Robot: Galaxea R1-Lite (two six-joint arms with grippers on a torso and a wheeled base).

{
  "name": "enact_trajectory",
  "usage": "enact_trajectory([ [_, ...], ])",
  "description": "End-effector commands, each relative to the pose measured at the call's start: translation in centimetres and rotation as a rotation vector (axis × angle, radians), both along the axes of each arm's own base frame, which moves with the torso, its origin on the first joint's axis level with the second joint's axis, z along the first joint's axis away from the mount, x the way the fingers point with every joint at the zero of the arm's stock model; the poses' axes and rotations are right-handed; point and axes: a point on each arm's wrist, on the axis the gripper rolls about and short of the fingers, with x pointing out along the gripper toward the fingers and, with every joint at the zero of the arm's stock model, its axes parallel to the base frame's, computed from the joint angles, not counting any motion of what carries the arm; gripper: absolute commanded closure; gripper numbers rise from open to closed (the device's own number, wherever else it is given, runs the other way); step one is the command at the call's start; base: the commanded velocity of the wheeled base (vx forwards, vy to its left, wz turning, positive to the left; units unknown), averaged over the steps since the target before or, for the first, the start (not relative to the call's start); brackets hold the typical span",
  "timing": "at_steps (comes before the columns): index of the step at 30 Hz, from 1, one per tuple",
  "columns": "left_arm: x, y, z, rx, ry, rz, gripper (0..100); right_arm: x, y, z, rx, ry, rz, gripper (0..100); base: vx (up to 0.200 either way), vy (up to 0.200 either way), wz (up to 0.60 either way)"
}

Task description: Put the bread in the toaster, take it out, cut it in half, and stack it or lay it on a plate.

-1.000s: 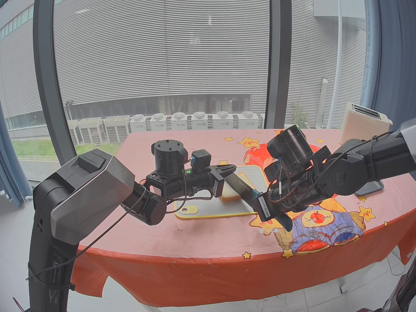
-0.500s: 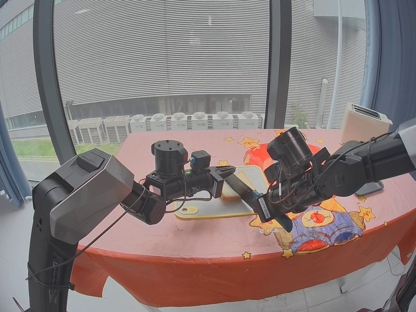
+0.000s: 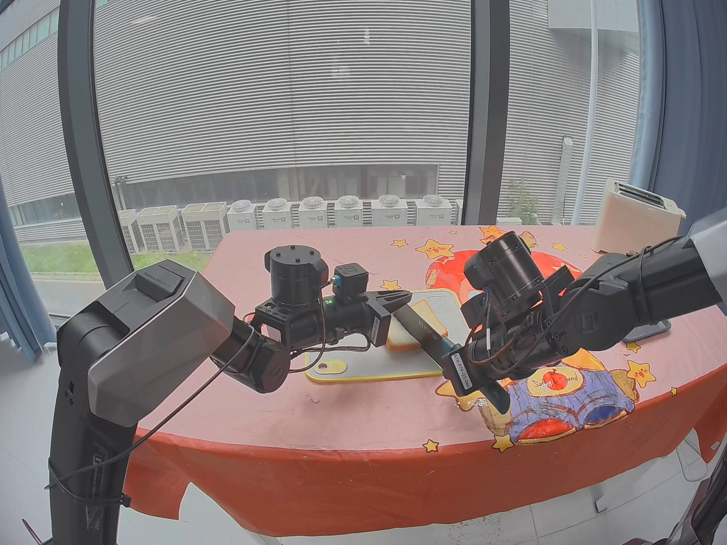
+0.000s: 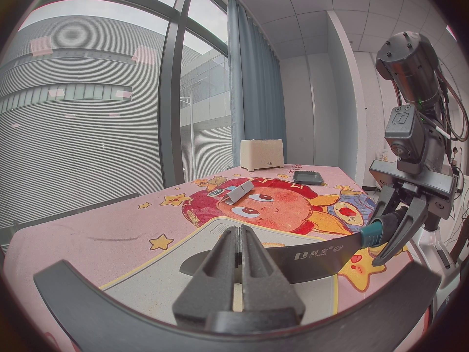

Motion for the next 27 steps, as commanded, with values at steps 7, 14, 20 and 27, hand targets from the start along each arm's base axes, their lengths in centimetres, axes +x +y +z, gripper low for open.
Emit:
enact_trajectory([
  [7, 0.2, -0.1, -0.7, 0.011, 0.019, 0.007, 100, 0.7, 0.2, 1.6, 0.032, -0.046, -0.004, 100, 0.0, 0.0, 0.0],
  [14, 0.3, 0.0, -0.8, 0.01, 0.016, 0.008, 100, 0.1, -0.2, -0.2, -0.004, 0.009, -0.006, 100, 0.0, 0.0, 0.0],
  [20, 0.1, -0.1, 0.5, -0.006, -0.018, 0.027, 100, -0.2, -0.1, -1.2, -0.023, 0.035, -0.001, 100, 0.0, 0.0, 0.0],
  [27, 0.2, 0.1, 0.3, 0.002, -0.005, 0.036, 100, 0.4, 0.4, 0.7, 0.018, -0.022, 0.002, 100, 0.0, 0.0, 0.0],
])
